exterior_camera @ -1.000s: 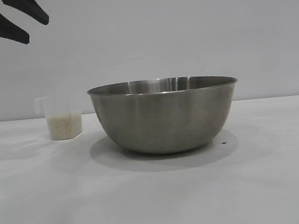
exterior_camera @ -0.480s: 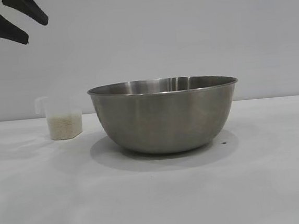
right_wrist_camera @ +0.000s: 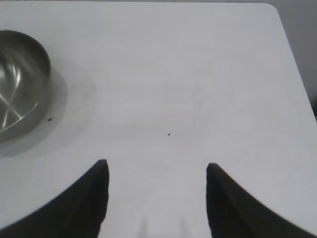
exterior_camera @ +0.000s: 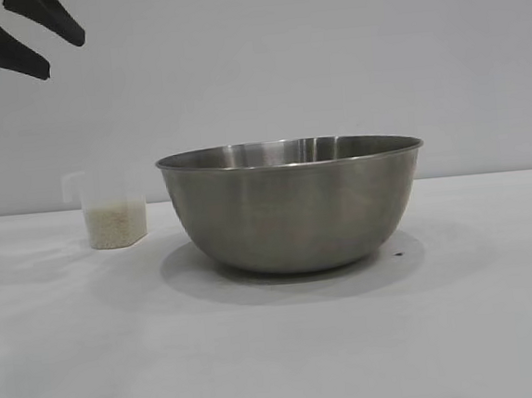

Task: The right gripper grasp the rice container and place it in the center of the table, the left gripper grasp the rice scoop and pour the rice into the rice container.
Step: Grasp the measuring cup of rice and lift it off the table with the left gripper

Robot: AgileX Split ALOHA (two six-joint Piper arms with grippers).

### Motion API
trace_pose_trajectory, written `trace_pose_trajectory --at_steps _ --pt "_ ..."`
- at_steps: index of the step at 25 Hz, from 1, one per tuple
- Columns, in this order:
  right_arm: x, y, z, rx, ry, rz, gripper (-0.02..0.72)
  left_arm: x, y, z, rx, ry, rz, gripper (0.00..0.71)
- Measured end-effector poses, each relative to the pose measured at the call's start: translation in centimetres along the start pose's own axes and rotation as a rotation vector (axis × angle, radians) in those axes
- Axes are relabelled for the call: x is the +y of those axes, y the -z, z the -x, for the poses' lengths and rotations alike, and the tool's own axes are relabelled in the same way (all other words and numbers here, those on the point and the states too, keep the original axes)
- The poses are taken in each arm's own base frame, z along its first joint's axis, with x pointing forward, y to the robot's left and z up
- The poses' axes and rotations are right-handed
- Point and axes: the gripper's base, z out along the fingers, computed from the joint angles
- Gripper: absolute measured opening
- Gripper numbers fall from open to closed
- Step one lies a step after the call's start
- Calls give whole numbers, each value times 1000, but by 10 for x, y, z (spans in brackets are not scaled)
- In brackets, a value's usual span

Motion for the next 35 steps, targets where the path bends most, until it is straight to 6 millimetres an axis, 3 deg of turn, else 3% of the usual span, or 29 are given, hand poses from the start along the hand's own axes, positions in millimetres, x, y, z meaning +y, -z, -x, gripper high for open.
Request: trace_pose_trajectory --at_steps 6,13,17,35 --pt "0 5 -37 -39 -1 2 362 0 0 0 0 0 0 384" --pt "1 -6 -61 -14 4 13 362 0 0 0 -1 0 2 384" --pt "8 -11 -76 6 95 96 362 0 0 0 -1 0 2 384" --pt "3 6 -99 -75 35 41 362 0 0 0 -1 0 3 384"
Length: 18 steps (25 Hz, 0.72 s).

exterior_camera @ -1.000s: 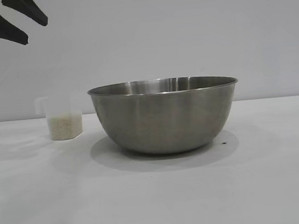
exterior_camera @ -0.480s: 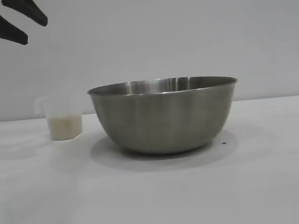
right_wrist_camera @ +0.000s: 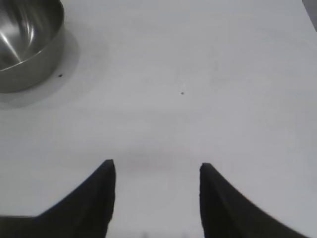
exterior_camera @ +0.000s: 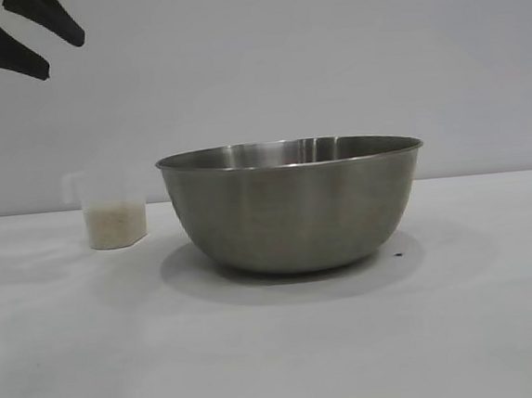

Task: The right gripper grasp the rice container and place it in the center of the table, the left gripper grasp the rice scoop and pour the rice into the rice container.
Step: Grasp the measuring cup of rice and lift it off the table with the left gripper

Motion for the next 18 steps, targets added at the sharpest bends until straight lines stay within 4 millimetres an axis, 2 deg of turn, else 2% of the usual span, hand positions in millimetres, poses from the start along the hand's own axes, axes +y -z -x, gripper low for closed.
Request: trace_pose_trajectory --at_steps 5,8,12,13,18 --pt "0 -1 -1 1 52 0 362 0 0 0 -1 0 1 384" --pt "0 -2 -1 0 56 0 464 0 0 0 -1 0 1 384" --pt "0 -2 -1 -1 53 -2 452 0 0 0 -1 0 2 384" --pt "0 -2 -1 -1 51 -2 493 0 0 0 -1 0 2 384" --pt "0 -2 -1 -1 43 -2 478 0 0 0 -1 0 2 384"
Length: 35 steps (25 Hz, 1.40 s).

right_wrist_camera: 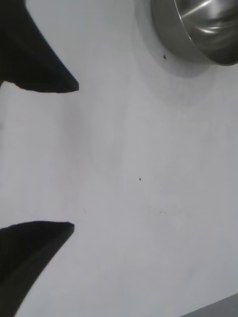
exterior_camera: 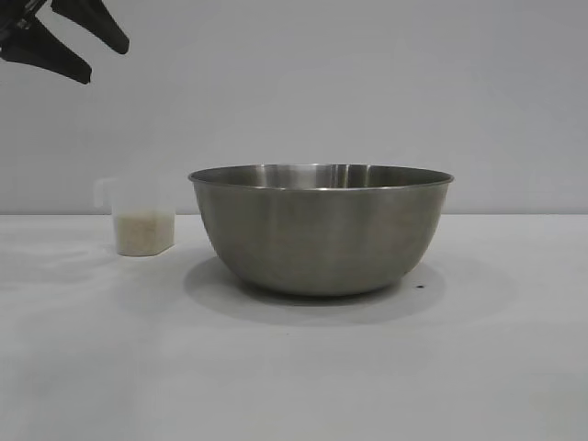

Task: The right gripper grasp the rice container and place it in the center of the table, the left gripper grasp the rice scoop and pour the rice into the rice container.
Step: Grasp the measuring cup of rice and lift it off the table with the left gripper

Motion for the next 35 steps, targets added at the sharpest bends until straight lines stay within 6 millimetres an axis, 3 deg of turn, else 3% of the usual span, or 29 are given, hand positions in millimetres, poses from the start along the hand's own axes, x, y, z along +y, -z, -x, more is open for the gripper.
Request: trace_pose_trajectory --at_steps 12,20,35 --pt "2 0 0 -5 -20 24 478 0 0 0 0 -1 2 384" --pt "3 12 -10 -107 -16 19 478 0 1 0 0 -5 2 384" --pt "3 12 -10 -107 -18 19 478 6 1 -6 72 -154 70 384"
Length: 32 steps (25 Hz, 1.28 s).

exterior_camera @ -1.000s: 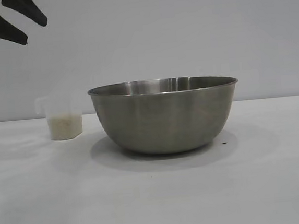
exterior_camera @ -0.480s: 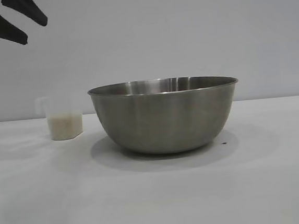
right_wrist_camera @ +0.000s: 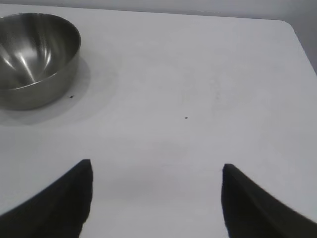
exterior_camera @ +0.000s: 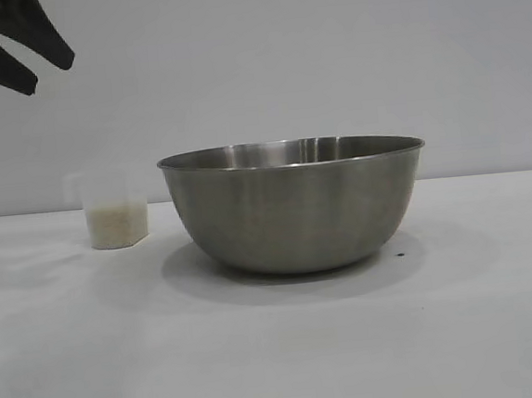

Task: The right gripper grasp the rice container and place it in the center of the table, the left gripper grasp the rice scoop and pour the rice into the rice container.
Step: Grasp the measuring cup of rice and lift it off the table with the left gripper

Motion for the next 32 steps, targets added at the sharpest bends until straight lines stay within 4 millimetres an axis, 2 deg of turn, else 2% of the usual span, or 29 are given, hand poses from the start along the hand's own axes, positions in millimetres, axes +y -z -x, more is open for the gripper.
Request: trace_pose_trajectory --at_steps 19,24,32 --pt "1 0 0 -1 -5 8 478 2 0 1 -10 20 27 384" --pt "1 0 0 -1 -5 8 478 5 -1 2 -21 -14 97 384" --pt "1 0 0 -1 -5 8 478 -15 0 11 -75 -141 191 384"
